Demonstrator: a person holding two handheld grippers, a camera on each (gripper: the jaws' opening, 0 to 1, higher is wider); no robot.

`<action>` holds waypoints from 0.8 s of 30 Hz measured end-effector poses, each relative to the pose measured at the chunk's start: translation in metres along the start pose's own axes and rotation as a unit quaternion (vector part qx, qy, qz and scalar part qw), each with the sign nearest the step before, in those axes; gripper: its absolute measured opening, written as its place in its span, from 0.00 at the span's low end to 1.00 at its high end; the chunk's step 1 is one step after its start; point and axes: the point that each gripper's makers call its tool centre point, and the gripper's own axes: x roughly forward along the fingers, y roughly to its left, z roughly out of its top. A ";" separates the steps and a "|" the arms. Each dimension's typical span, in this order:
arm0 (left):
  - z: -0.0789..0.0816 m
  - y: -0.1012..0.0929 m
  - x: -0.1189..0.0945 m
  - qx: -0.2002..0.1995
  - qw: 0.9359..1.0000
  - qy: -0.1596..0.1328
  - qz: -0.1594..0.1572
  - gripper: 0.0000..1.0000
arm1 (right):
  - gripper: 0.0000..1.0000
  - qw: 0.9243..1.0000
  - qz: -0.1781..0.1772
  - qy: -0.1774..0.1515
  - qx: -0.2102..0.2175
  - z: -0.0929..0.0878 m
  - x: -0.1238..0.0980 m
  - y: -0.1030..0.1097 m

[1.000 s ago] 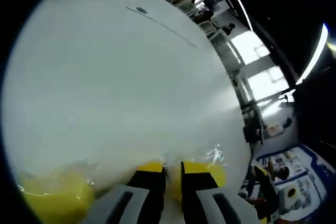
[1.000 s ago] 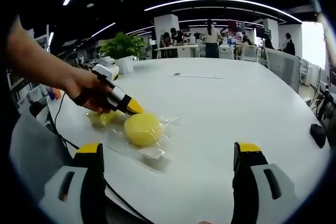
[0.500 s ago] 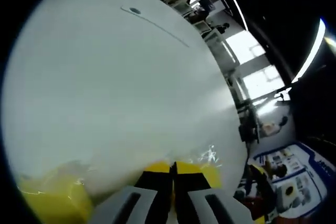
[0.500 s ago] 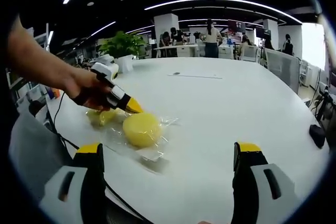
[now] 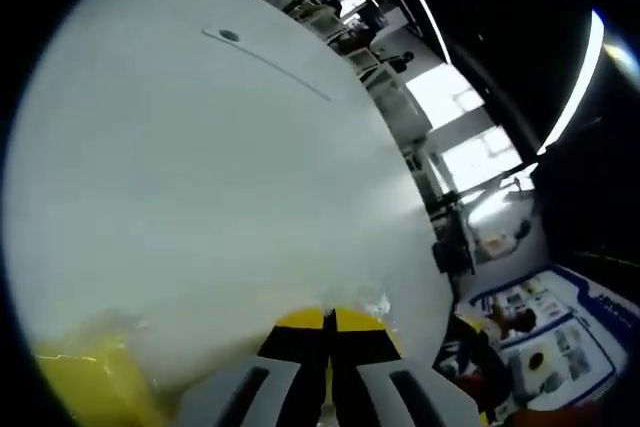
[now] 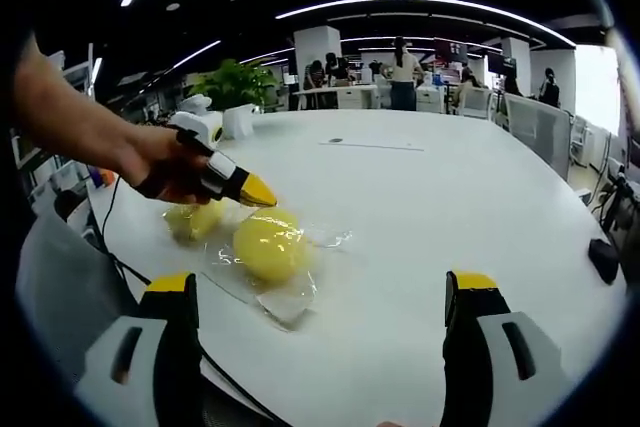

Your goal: Compare the silicone blocks by pressing each to a similar depth, holding the contact briefly, and releasing to observe deformation and rebound differences across the visible hardness samples.

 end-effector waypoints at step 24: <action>0.025 -0.084 -0.023 0.176 0.981 -0.038 -0.066 0.00 | 0.96 1.000 -0.004 -0.005 -0.004 0.002 0.000 -0.002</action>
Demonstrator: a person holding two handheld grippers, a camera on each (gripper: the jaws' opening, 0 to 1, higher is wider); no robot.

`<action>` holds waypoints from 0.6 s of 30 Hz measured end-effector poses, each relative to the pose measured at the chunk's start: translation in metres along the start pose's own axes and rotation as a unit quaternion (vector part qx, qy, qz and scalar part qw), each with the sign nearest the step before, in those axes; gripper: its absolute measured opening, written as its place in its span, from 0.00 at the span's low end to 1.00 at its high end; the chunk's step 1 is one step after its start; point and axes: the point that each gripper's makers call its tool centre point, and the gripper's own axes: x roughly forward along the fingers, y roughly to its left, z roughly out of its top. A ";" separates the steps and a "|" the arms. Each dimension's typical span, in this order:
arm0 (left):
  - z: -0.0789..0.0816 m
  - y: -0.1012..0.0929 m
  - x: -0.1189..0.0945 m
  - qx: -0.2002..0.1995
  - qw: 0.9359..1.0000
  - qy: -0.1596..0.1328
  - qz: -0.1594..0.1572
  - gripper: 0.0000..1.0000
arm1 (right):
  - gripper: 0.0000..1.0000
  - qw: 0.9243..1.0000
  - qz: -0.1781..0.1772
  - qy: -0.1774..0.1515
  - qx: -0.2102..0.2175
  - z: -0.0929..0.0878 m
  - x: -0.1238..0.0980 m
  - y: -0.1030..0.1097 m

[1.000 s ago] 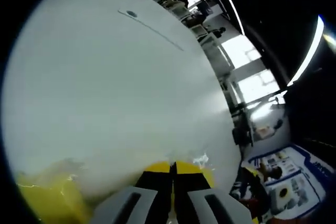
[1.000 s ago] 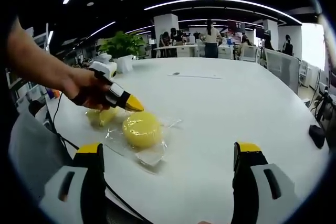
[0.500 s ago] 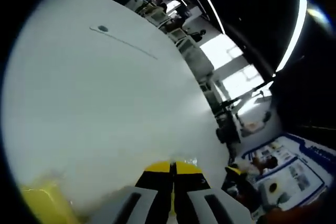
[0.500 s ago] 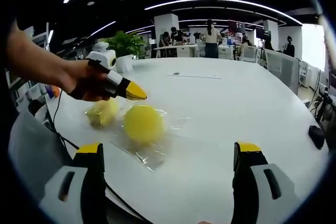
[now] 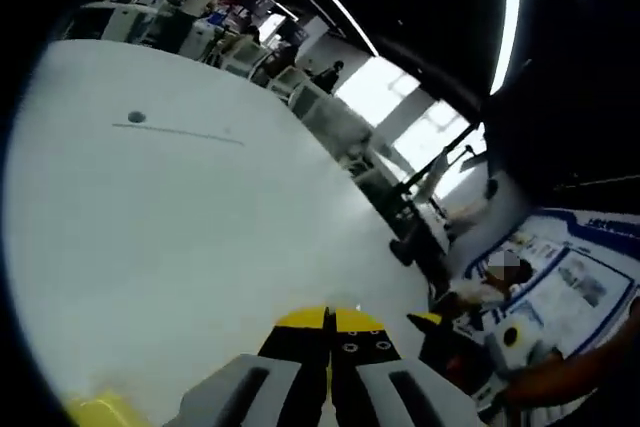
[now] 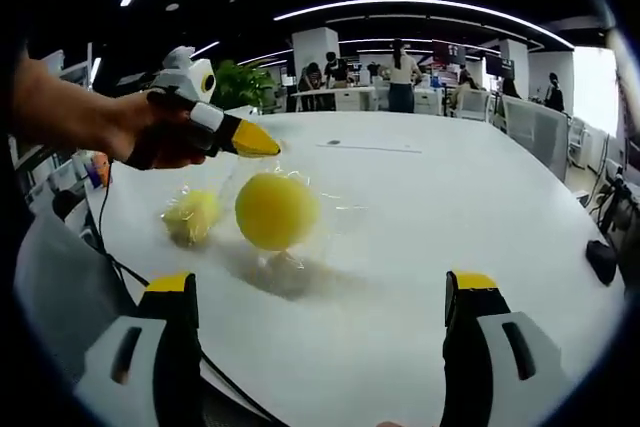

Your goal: Compare the silicone blocks by pressing each to a similar depth, holding the contact briefly, and releasing to observe deformation and rebound differences across the visible hardness samples.

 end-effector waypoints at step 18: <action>0.048 -0.019 -0.046 0.105 0.992 -0.066 -0.002 0.00 | 0.96 1.000 0.011 0.006 -0.009 -0.002 0.000 0.005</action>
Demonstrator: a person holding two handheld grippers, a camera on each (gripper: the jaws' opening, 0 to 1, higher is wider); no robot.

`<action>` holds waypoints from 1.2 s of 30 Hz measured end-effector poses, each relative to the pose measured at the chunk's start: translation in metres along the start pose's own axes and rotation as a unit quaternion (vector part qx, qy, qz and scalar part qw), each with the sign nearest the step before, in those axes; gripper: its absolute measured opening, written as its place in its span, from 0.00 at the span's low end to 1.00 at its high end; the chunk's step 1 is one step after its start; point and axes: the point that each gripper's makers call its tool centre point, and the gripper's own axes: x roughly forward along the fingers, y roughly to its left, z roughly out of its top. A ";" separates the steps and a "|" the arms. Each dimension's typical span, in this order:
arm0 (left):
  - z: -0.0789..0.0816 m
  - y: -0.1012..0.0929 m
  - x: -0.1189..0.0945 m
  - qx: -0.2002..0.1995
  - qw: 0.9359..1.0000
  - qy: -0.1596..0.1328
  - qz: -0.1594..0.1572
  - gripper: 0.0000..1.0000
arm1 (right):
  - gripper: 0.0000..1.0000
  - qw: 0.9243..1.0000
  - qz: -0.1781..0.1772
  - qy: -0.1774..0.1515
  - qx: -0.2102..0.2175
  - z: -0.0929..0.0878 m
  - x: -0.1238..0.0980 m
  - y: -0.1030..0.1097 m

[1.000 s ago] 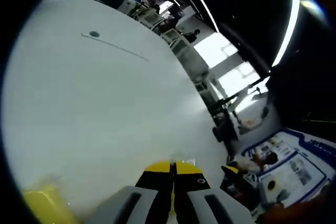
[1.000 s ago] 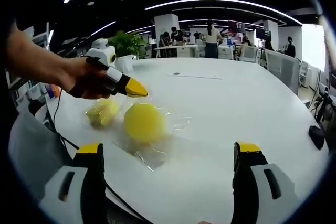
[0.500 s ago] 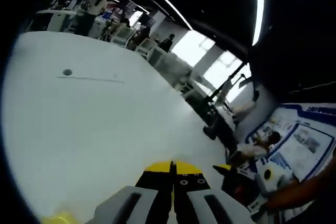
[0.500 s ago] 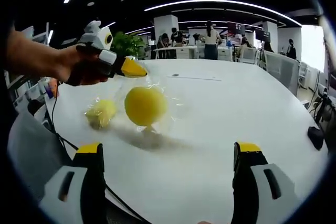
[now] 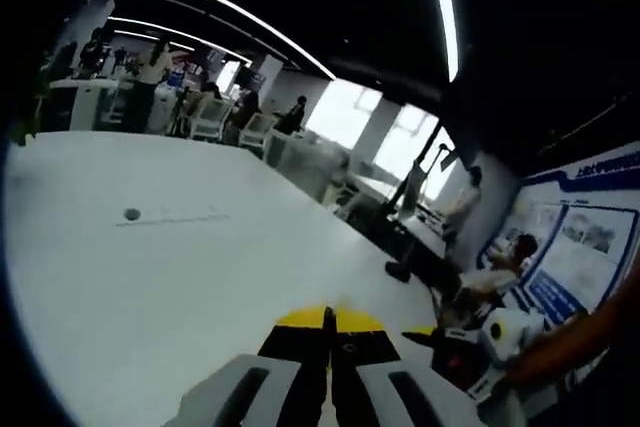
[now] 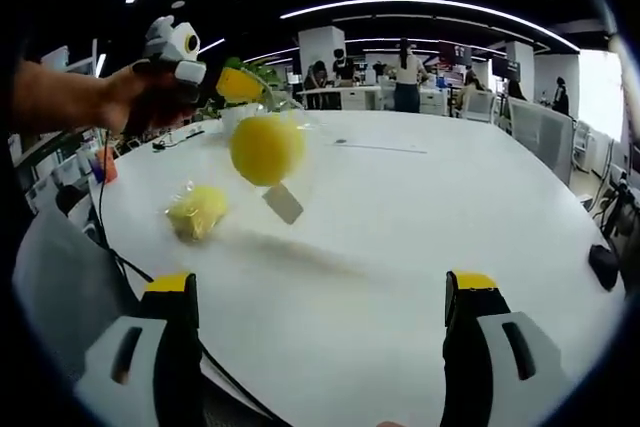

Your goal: Compare the silicone blocks by pressing each to a similar depth, holding the contact briefly, and releasing to observe deformation and rebound differences across the visible hardness samples.

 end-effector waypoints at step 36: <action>0.072 -0.034 -0.052 0.023 0.996 -0.088 -0.012 0.00 | 0.96 1.000 0.012 -0.006 -0.020 0.003 0.000 0.006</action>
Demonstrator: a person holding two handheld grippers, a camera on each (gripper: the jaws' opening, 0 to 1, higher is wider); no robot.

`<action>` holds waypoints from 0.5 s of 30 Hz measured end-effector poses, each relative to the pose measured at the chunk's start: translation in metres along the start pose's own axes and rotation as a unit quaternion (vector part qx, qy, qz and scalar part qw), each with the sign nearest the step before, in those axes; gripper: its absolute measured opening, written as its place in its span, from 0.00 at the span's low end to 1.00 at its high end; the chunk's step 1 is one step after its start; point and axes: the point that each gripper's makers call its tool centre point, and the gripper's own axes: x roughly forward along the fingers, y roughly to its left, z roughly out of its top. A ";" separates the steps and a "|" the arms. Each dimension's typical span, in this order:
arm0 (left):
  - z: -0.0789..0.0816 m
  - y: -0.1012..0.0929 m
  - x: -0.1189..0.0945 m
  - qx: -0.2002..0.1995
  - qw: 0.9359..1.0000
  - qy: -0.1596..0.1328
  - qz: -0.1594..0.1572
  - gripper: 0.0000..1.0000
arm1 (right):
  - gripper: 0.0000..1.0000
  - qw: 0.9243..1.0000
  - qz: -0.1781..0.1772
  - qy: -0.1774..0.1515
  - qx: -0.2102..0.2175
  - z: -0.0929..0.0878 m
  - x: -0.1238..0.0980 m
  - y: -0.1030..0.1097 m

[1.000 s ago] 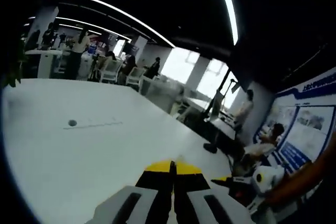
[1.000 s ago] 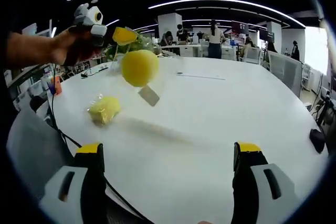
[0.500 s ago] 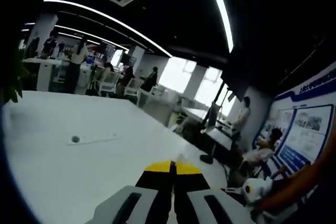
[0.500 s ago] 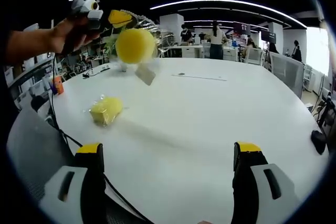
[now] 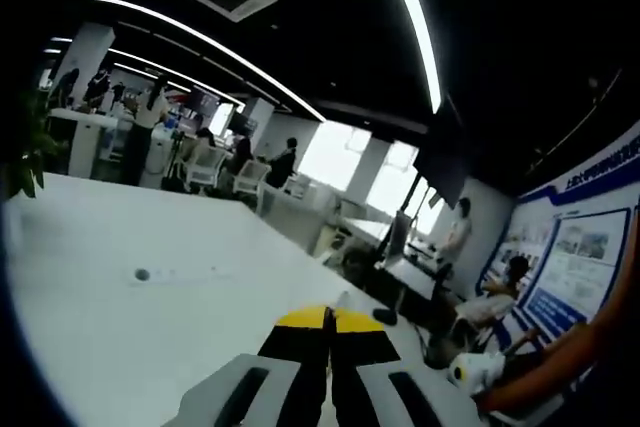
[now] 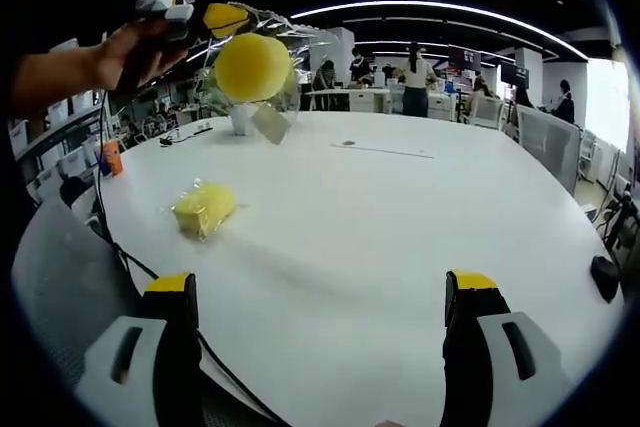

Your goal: Compare the silicone blocks by pressing each to a similar depth, holding the contact briefly, and releasing to observe deformation and rebound differences across the visible hardness samples.

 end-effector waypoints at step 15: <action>0.007 -0.006 -0.007 0.001 1.000 -0.013 -0.005 0.00 | 0.96 1.000 -0.001 0.000 -0.005 0.001 -0.001 0.000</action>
